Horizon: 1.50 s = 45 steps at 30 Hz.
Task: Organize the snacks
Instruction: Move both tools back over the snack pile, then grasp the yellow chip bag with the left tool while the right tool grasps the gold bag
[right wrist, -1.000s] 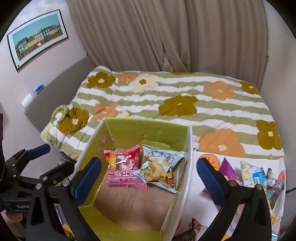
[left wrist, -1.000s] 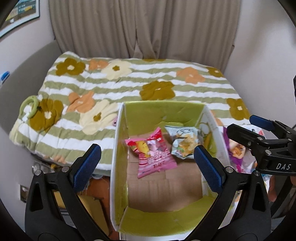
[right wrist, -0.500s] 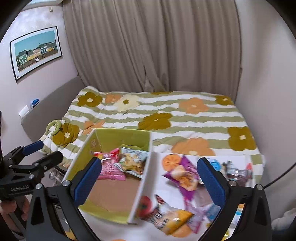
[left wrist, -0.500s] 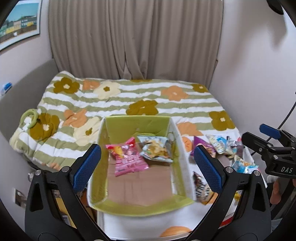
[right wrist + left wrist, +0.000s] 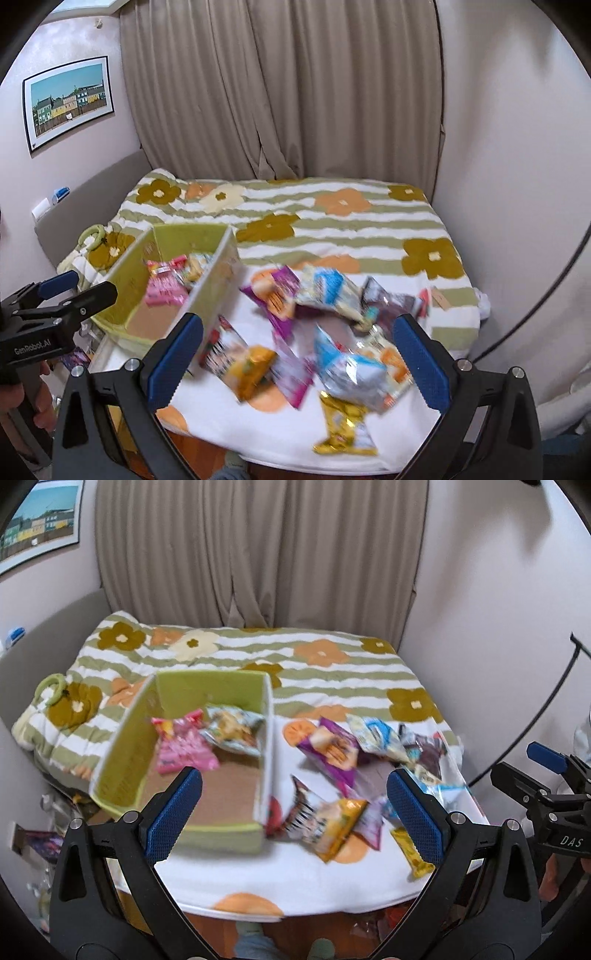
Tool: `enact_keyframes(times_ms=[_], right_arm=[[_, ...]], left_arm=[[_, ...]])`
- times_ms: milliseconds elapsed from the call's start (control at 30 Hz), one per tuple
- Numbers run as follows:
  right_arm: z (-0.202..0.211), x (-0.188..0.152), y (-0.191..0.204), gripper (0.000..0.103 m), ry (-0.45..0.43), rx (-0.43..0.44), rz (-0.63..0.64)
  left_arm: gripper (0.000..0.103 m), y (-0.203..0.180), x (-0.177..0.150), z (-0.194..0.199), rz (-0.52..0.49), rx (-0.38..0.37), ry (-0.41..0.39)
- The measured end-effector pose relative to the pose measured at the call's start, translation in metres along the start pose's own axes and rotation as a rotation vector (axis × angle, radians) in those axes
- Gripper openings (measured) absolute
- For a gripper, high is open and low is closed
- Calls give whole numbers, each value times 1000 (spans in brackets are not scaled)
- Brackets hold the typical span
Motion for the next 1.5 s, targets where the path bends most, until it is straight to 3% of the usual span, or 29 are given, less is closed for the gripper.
enact_keyframes(times_ms=[333, 733, 1000, 1133, 1333, 1433, 1500], right_arm=[[8, -45, -40, 103, 27, -1, -50], [-55, -115, -71, 103, 176, -28, -181], [-93, -141, -77, 103, 245, -46, -193], [-108, -146, -80, 103, 267, -44, -194], [-129, -151, -83, 103, 294, -55, -160], [-138, -153, -85, 103, 312, -58, -156], [-143, -154, -87, 102, 322, -59, -152]], left_arm=[[100, -47, -45, -8, -97, 39, -12], [100, -103, -99, -118, -382, 112, 104], [100, -124, -120, -173, -539, 227, 123], [100, -126, -120, -193, -549, 244, 164], [99, -115, -118, -220, -487, 187, 269], [87, -108, -115, -227, -465, 163, 292], [87, -105, -112, -229, -463, 150, 296]])
Point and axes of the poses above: each gripper's, at about its wrist camera, not at the fingertips, and z roughly against the way its jaws point, y to its left, x to its top, the point moved 2 cm from there along -z, roughly the way its jaws point, and after that the axes turned 9 degrees about x, right-handed, at the moved point
